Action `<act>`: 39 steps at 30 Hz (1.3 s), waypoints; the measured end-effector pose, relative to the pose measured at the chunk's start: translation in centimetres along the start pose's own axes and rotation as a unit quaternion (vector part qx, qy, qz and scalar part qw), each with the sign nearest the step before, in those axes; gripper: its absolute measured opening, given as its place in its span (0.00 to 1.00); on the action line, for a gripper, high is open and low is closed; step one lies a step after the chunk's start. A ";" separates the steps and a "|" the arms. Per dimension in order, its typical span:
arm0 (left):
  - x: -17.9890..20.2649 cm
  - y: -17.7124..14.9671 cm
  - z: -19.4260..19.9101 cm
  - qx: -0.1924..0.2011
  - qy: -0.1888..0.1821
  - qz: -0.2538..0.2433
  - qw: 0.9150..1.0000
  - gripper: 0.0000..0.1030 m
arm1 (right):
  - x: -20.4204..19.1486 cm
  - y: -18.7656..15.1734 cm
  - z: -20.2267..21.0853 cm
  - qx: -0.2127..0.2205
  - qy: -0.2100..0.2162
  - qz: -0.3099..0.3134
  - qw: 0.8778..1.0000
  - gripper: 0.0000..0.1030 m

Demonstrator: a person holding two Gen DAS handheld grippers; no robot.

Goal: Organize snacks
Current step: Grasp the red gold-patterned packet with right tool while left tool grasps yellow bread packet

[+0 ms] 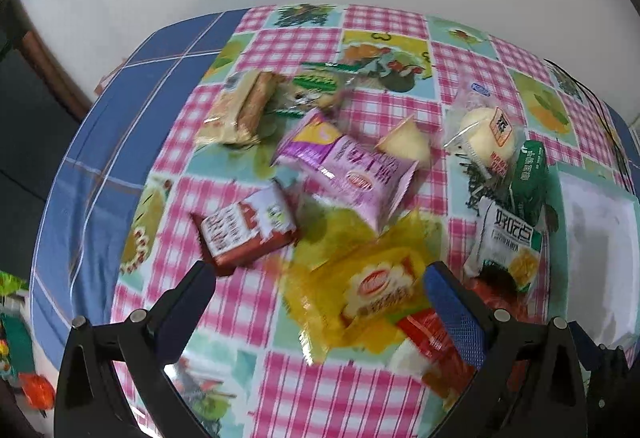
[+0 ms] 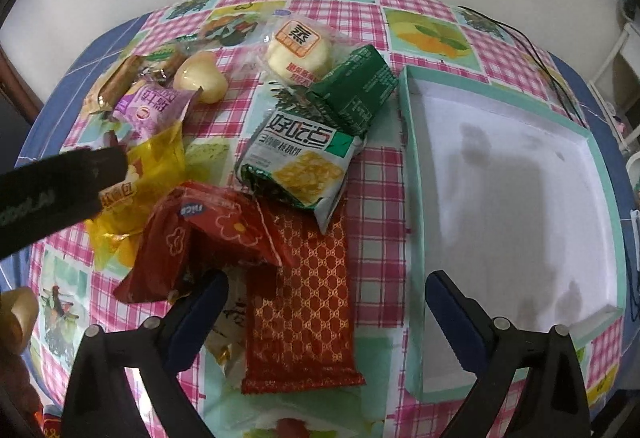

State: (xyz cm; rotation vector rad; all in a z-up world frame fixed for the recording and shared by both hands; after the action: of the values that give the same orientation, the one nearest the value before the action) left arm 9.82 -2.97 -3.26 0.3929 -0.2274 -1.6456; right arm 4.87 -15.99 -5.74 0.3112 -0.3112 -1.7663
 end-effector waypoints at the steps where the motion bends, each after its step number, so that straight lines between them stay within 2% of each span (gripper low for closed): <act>1: 0.3 0.2 -0.3 -0.001 0.000 -0.005 1.000 0.99 | 0.0 0.1 -0.1 -0.001 0.000 -0.001 1.000 0.94; 6: 1.9 0.7 -0.8 0.006 -0.013 -0.037 0.999 0.90 | 0.4 0.4 -0.7 -0.009 0.003 -0.012 1.000 0.90; 8: 2.3 0.6 -1.2 -0.002 -0.023 -0.044 0.999 0.82 | 0.5 0.5 -0.8 -0.010 0.005 -0.015 1.000 0.87; 12: 2.4 0.0 -2.1 -0.033 -0.048 -0.039 0.997 0.74 | 0.8 0.5 -0.4 -0.007 0.016 -0.022 1.000 0.80; 14: 2.0 -0.4 -2.5 -0.049 -0.063 -0.022 0.997 0.73 | 1.0 0.5 -0.2 -0.006 0.019 -0.024 1.000 0.77; 19: 1.0 -1.2 -2.4 -0.067 -0.067 0.007 0.995 0.73 | 1.4 0.6 0.8 0.003 0.031 -0.026 0.999 0.73; 23: -0.4 -1.7 -2.6 -0.075 -0.051 0.035 0.995 0.73 | 0.9 0.5 1.7 0.011 0.043 -0.016 0.999 0.62; 27: -1.9 -1.9 -2.8 -0.078 -0.044 0.068 0.994 0.73 | 0.1 0.2 1.2 -0.005 0.061 -0.001 0.998 0.57; 33: -2.6 -2.7 -2.5 -0.084 -0.053 0.073 0.992 0.73 | 0.4 -0.4 -0.3 -0.036 0.057 -0.002 0.998 0.57; 37: -1.9 -2.9 -2.9 -0.093 -0.059 0.054 0.992 0.73 | 0.9 -0.4 -0.4 -0.041 0.070 -0.017 0.997 0.57; 39: -1.3 -3.1 -3.1 -0.097 -0.055 0.044 0.993 0.73 | 1.0 -0.5 -0.4 -0.060 0.078 -0.021 0.995 0.56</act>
State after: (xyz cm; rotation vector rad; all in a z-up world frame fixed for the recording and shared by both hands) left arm 8.30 -1.05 -7.12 0.1420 -0.1629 -1.5872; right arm 4.36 -16.83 -6.33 0.3693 -0.0872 -1.7824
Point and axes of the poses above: each gripper's, at about its wrist camera, not at the fingertips, and z roughly against the way its jaws point, x to its right, y to its top, the point moved 3 cm from there along -z, roughly the way its jaws point, and after that the axes turned 9 degrees about -z, right-handed, at the moved point
